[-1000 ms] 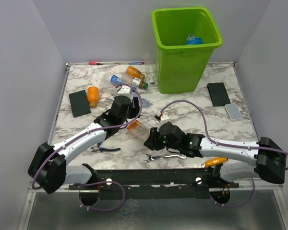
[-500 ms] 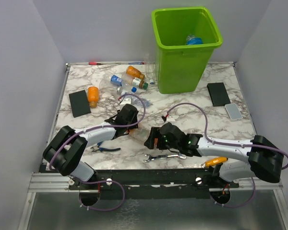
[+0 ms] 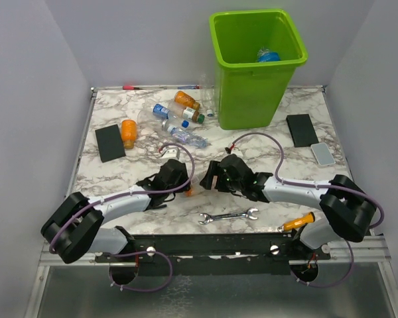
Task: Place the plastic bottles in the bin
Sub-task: Pick up the plastic bottle at the center of the board, then place the plastic bottle in the trash bin.
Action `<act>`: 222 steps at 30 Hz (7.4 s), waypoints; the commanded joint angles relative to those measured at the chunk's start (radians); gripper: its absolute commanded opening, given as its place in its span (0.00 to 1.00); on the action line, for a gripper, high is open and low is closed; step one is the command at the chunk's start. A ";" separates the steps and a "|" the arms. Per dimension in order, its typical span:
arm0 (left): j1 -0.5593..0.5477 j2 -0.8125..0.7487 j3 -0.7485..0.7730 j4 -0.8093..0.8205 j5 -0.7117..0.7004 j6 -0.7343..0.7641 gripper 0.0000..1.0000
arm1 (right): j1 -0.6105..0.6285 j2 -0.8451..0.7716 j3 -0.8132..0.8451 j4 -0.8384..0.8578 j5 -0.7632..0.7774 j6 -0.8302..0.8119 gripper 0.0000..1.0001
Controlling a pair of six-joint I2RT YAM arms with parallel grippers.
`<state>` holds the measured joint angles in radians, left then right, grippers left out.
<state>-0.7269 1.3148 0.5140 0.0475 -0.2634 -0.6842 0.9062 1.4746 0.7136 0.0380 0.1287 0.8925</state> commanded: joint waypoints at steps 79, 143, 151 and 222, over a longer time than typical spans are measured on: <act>-0.218 -0.359 0.216 0.322 0.327 0.584 0.28 | -0.061 -0.959 -0.006 0.054 -0.083 -0.318 0.85; -0.217 -0.638 -0.182 0.703 -0.288 0.622 0.99 | -0.121 -0.229 0.762 0.831 0.644 -1.386 0.00; -0.217 -0.642 -0.167 0.660 -0.318 0.615 0.99 | -0.400 0.121 1.107 0.711 0.613 -1.134 0.00; 0.540 0.371 0.682 -0.280 -0.333 0.534 0.99 | -0.495 -0.776 -0.331 0.005 -0.587 -0.233 0.96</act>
<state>-0.1970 1.6188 1.1053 -0.1673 -0.5907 -0.2852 0.4114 0.7147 0.3729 0.0517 -0.4107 0.6807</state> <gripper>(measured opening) 0.990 0.965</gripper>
